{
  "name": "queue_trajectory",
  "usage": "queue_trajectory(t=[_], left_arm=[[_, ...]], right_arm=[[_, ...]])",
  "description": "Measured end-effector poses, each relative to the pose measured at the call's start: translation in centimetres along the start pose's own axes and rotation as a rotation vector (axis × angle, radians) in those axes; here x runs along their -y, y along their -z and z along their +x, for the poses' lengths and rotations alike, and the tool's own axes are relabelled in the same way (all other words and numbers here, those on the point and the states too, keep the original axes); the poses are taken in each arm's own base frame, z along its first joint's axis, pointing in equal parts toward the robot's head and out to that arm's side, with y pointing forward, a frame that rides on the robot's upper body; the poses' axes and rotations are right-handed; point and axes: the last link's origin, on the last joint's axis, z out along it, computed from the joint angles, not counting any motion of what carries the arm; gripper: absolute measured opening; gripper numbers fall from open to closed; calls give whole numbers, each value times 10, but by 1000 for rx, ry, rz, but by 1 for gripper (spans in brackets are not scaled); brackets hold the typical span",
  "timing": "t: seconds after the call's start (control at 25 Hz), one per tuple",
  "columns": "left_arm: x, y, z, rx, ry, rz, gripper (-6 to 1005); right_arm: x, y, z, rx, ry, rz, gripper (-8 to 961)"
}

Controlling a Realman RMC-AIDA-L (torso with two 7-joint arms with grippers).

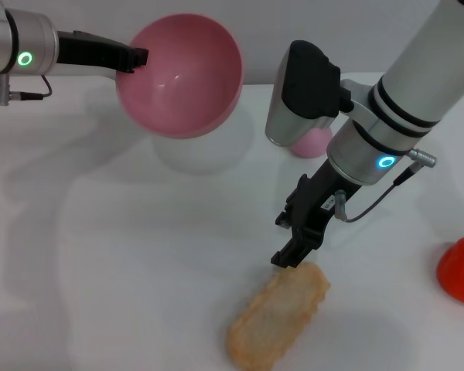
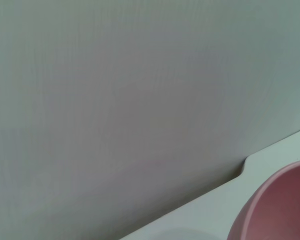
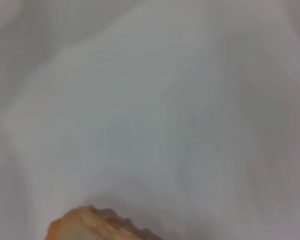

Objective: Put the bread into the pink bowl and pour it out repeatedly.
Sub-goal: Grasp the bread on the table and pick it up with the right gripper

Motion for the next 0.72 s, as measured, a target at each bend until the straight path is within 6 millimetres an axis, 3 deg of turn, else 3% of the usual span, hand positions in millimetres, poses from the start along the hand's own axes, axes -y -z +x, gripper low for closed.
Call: queue_trajectory(t=[0.4, 0.72], left_arm=[[1, 0, -1, -2, 3, 5, 54], [2, -1, -3, 2, 9, 12, 54]], right_arm=[[0, -9, 0, -29, 50, 36, 703], [-1, 1, -13, -3, 95, 57, 703]])
